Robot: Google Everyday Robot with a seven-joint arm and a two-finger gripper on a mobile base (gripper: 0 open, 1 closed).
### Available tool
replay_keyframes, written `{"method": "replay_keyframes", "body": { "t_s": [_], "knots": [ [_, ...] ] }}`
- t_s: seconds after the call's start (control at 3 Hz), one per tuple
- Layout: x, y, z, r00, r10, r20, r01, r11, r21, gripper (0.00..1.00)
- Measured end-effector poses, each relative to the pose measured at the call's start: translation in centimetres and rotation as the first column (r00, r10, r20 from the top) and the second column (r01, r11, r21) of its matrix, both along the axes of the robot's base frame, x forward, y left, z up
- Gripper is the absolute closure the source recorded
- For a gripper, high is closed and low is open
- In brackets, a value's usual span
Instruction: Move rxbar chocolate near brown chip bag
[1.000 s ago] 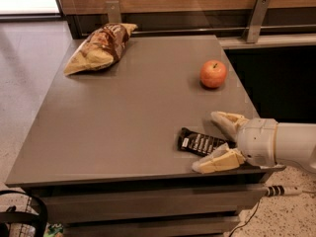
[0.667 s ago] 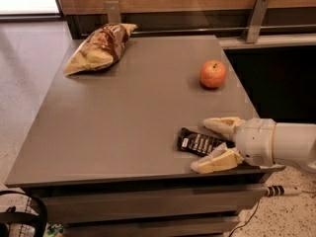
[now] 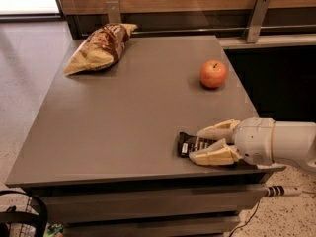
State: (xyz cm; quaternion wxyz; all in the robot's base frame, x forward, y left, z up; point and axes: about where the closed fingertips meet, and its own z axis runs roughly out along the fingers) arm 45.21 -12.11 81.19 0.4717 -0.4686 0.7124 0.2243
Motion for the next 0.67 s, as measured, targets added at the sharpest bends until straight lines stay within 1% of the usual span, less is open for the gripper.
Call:
{"method": "replay_keyframes", "body": {
  "t_s": [0.67],
  "knots": [
    [0.01, 0.00, 0.01, 1.0000, 0.000, 0.000, 0.000, 1.000, 0.000, 1.00]
  ]
}}
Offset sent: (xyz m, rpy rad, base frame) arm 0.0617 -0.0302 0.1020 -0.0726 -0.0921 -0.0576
